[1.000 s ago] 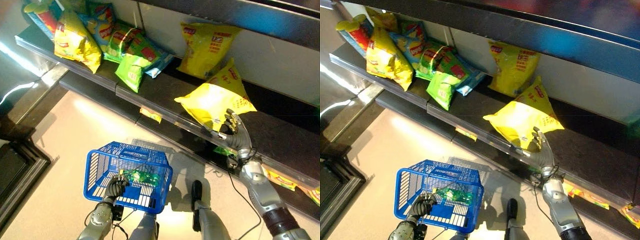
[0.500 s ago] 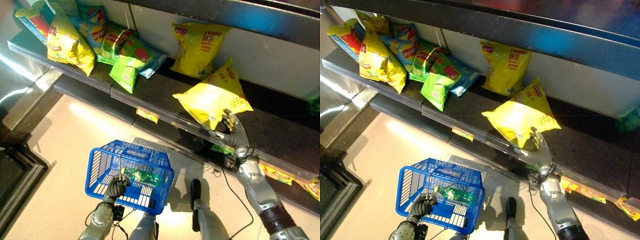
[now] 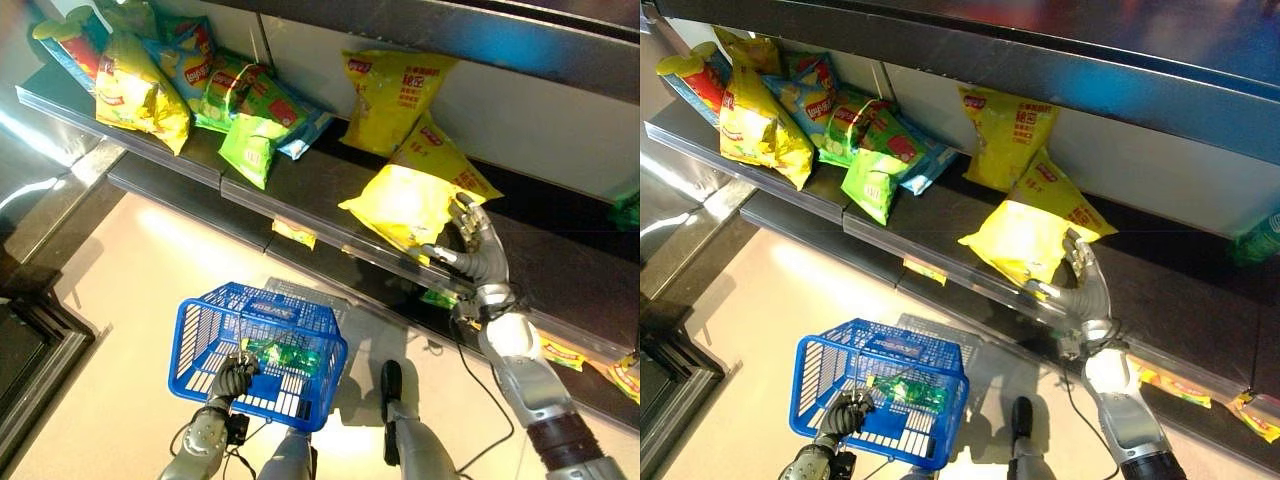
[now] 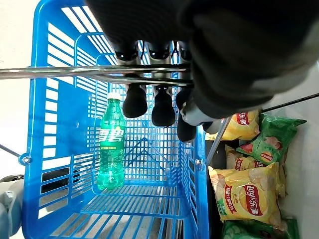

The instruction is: Pick up the snacks into the basket

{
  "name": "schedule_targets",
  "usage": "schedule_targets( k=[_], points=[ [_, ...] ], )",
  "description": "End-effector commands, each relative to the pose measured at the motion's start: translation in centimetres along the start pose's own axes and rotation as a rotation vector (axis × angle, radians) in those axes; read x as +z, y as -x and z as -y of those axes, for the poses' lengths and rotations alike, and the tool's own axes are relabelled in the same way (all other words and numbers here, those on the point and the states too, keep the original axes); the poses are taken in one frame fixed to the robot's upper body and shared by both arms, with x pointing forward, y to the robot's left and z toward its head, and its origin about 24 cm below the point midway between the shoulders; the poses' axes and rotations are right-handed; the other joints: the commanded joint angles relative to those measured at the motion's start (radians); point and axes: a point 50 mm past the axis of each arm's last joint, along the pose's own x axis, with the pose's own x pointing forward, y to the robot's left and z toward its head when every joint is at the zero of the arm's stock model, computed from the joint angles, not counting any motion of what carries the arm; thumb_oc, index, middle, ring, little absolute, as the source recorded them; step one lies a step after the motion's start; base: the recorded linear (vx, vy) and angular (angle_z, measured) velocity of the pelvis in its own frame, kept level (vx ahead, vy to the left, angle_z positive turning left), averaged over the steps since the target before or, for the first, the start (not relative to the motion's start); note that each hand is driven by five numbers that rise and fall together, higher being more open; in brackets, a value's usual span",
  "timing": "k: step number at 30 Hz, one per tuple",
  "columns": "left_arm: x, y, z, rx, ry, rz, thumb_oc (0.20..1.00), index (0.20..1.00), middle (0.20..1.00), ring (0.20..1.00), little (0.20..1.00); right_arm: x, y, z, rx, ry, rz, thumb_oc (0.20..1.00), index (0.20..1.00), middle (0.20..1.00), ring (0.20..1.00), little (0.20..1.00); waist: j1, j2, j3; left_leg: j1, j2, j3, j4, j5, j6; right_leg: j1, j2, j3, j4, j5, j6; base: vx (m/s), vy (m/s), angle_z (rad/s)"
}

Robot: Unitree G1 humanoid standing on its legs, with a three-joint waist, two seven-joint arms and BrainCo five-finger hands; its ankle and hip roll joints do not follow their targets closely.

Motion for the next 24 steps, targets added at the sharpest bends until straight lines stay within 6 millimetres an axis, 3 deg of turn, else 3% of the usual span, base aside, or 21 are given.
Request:
schedule_targets(
  k=[1, 7, 13, 24],
  points=[
    [0.7, 1.4, -2.6, 0.074, -0.043, 0.112, 0.2, 0.2, 0.2, 0.2, 0.2, 4.2, -0.1, 1.2, -0.043, 0.014, 0.233, 1.0, 1.0, 1.0, 1.0, 1.0, -0.013, -0.044, -0.046, -0.054, -0.012, 0.009, 0.02, -0.005, 0.016, 0.049, -0.065, 0.085, 0.077, -0.154, 0.124, 0.0, 0.0, 0.0],
    [0.7, 1.4, -2.6, 0.072, -0.045, 0.112, 0.2, 0.2, 0.2, 0.2, 0.2, 4.8, 0.0, 1.6, -0.05, 0.037, 0.265, 1.0, 1.0, 1.0, 1.0, 1.0, -0.015, -0.047, -0.045, -0.055, -0.01, 0.011, 0.023, -0.007, 0.016, 0.049, -0.063, 0.086, 0.077, -0.155, 0.124, 0.0, 0.0, -0.01],
    [0.5, 1.4, -2.5, 0.072, -0.044, 0.105, 0.2, 0.2, 0.2, 0.2, 0.2, 3.2, 0.5, 1.7, -0.049, 0.025, 0.184, 1.0, 1.0, 1.0, 1.0, 1.0, -0.02, -0.051, -0.046, -0.055, -0.009, 0.013, 0.022, -0.006, 0.015, 0.049, -0.062, 0.087, 0.077, -0.153, 0.125, 0.0, 0.0, -0.01],
    [0.4, 1.4, -2.4, 0.078, -0.049, 0.099, 0.2, 0.2, 0.2, 0.2, 0.2, -2.1, 2.9, 0.3, 0.0, -0.008, -0.091, 1.0, 1.0, 1.0, 1.0, 1.0, -0.023, -0.049, -0.038, -0.056, -0.009, 0.02, 0.021, -0.003, 0.015, 0.046, -0.063, 0.093, 0.073, -0.149, 0.125, 0.0, 0.0, -0.01]
  ],
)
